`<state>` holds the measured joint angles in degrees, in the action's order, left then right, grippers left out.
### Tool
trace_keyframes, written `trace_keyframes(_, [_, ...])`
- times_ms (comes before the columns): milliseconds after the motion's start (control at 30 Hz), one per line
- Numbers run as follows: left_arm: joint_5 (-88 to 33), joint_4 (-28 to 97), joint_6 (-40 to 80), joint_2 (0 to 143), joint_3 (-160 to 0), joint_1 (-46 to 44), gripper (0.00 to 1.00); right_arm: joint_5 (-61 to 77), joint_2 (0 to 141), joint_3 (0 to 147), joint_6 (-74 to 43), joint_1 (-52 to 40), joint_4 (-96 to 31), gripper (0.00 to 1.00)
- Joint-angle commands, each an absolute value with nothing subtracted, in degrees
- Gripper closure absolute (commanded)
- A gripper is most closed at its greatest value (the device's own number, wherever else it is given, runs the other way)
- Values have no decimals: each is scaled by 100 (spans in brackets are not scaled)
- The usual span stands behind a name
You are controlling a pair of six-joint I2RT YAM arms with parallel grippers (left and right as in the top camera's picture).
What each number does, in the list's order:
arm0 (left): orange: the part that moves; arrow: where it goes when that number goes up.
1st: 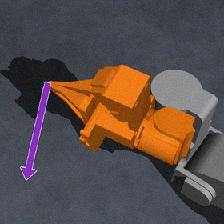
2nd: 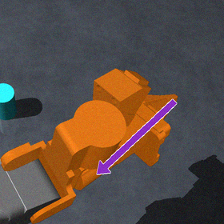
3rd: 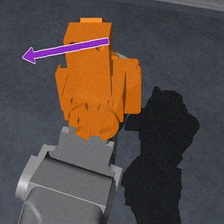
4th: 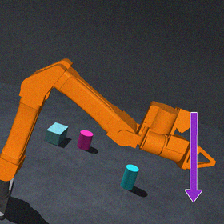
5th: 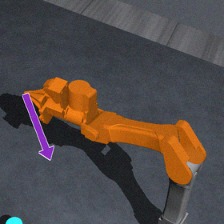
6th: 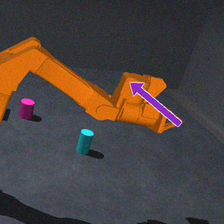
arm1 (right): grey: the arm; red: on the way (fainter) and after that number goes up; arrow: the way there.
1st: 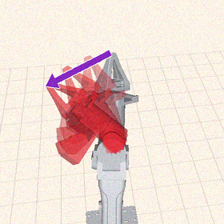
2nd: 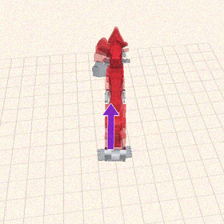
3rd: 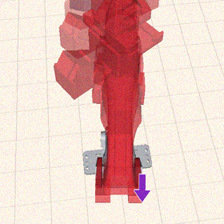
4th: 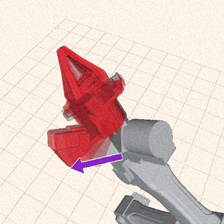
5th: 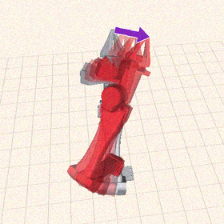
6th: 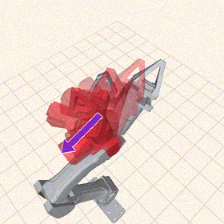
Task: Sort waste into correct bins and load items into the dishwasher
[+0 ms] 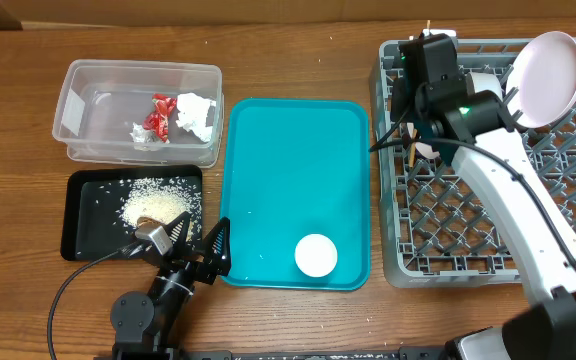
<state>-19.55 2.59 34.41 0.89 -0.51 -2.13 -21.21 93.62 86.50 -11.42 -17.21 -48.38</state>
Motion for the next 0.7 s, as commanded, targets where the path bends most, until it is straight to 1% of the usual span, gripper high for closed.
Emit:
trace_keyframes(0, [-2043, 263, 3492, 30, -32, -191, 0, -1632, 9771, 8423, -707, -1533, -4856, 96])
trace_keyframes(67, [-2040, 263, 3492, 30, -32, -189, 0, -1509, 9904, 8420, -714, -1496, -4932, 96])
trace_keyframes(100, [-2040, 263, 3492, 30, -32, -189, 0, -1481, 9915, 8420, -731, -1498, -4976, 94])
trace_keyframes(133, [-2040, 263, 3492, 30, -32, -189, 0, -1422, 9913, 8423, -742, -1498, -4998, 87])
trace_keyframes(167, [-2040, 263, 3492, 30, -32, -191, 0, -1337, 9861, 8442, -742, -1498, -5026, 77])
trace_keyframes(233, [-2040, 263, 3492, 30, -32, -189, 0, -1315, 9706, 8460, -744, -1540, -5063, 68])
trace_keyframes(400, [-2040, 263, 3492, 30, -32, -191, 0, -1175, 8978, 8525, -1022, -1634, -5231, 64])
trace_keyframes(533, [-2034, 226, 3496, 30, -32, -191, 0, -320, 8156, 8525, -1070, -1636, -5336, 62])
trace_keyframes(633, [-1920, -200, 3518, 30, -32, -189, 0, 215, 7627, 8525, -1079, -1638, -5483, 60])
trace_keyframes(667, [-1984, -307, 3688, 30, -32, -191, 0, 309, 7456, 8525, -1166, -1638, -5540, 59])
